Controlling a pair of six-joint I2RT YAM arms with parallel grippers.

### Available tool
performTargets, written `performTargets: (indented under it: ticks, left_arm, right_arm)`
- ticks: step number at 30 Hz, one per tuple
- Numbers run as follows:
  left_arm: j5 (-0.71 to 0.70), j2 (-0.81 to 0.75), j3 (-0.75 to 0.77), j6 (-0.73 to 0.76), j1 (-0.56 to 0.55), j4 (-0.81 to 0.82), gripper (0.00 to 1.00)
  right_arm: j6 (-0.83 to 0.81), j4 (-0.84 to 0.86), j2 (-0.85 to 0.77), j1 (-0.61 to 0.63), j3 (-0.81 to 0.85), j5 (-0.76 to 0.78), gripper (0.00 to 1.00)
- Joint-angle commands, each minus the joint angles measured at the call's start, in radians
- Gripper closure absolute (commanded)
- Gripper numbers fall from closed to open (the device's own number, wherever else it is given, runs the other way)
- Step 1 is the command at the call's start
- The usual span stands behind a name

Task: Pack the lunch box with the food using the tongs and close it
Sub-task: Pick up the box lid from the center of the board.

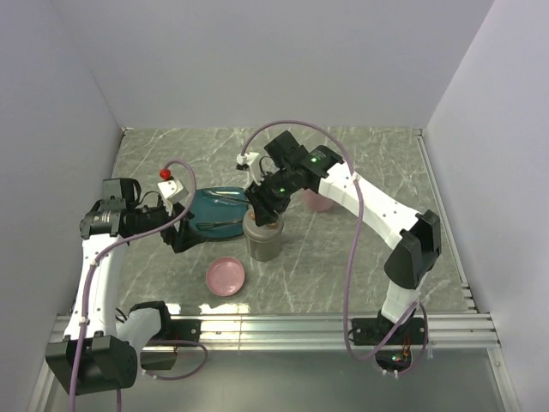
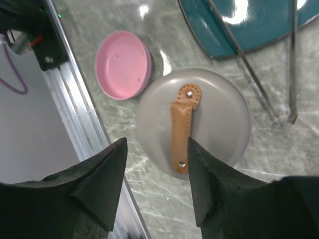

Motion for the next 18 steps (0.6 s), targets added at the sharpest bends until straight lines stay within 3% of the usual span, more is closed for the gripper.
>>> performTargets:
  ticks: [1, 4, 6, 8, 12, 18]
  left_arm:
    - [-0.02, -0.041, -0.025, 0.007, 0.004, 0.037, 0.08]
    - [-0.065, -0.048, -0.043, 0.068, -0.001, 0.025, 0.07]
    - [-0.113, -0.041, -0.049, 0.195, -0.019, -0.058, 0.1]
    - [-0.24, -0.044, -0.098, 0.248, -0.094, -0.085, 0.16]
    - [-0.386, -0.118, -0.21, 0.384, -0.244, -0.032, 0.16]
    - [-0.456, -0.13, -0.299, 0.564, -0.427, -0.01, 0.19]
  right_arm:
    - [-0.004, -0.011, -0.08, 0.01, 0.09, -0.024, 0.4]
    - [-0.005, -0.016, -0.084, 0.005, 0.148, -0.012, 0.4]
    - [0.005, -0.013, -0.097, -0.012, 0.182, -0.012, 0.39]
    - [0.01, 0.001, -0.123, -0.039, 0.186, -0.018, 0.39]
    - [0.041, 0.012, -0.159, -0.22, 0.174, -0.085, 0.38]
    - [0.048, 0.018, -0.238, -0.4, 0.122, -0.121, 0.36]
